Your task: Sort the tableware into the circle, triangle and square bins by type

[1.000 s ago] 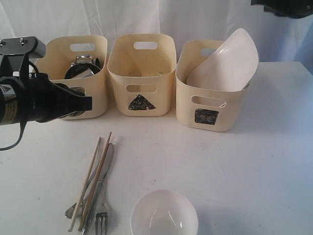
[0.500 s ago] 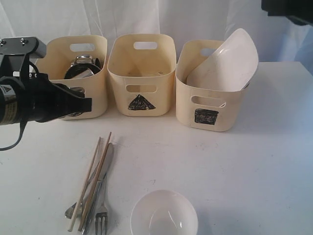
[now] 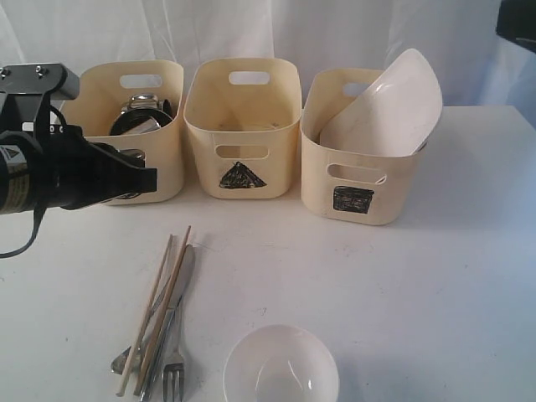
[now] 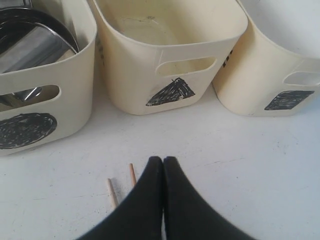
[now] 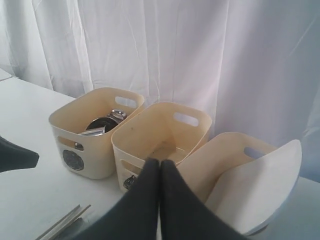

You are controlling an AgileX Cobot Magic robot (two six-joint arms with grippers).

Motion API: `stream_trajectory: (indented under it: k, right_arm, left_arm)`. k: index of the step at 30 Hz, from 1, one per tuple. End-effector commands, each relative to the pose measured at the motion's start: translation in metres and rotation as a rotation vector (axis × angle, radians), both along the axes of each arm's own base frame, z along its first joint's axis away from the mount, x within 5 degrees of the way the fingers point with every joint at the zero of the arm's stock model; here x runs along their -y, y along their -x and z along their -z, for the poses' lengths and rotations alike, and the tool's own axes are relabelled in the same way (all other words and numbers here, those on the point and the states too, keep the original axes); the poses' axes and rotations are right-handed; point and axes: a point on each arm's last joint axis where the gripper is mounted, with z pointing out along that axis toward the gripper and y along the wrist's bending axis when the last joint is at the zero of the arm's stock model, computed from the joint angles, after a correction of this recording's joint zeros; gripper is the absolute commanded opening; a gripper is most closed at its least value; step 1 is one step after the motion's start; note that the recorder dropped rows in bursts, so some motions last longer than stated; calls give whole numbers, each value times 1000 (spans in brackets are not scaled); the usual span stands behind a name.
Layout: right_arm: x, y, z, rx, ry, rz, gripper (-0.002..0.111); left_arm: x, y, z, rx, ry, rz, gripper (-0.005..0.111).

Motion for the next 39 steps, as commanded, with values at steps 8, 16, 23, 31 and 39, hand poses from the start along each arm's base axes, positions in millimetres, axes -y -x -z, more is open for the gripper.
stream_trajectory:
  k: [8, 16, 23, 31, 39]
  right_arm:
    - [21, 8, 41, 39, 631, 73, 0]
    - [29, 32, 138, -172, 783, 5, 0]
    - [31, 86, 127, 54, 706, 66, 0]
    - [34, 108, 120, 202, 690, 123, 0]
    - [35, 108, 140, 224, 682, 146, 0]
  left_arm:
    - [-1, 3, 0, 13, -22, 22, 0]
    - [-3, 2, 0, 20, -30, 4, 0]
    - [-2, 2, 0, 17, -27, 16, 0]
    - [5, 7, 1, -10, 7, 96, 0]
    - [5, 13, -9, 70, -35, 139, 0]
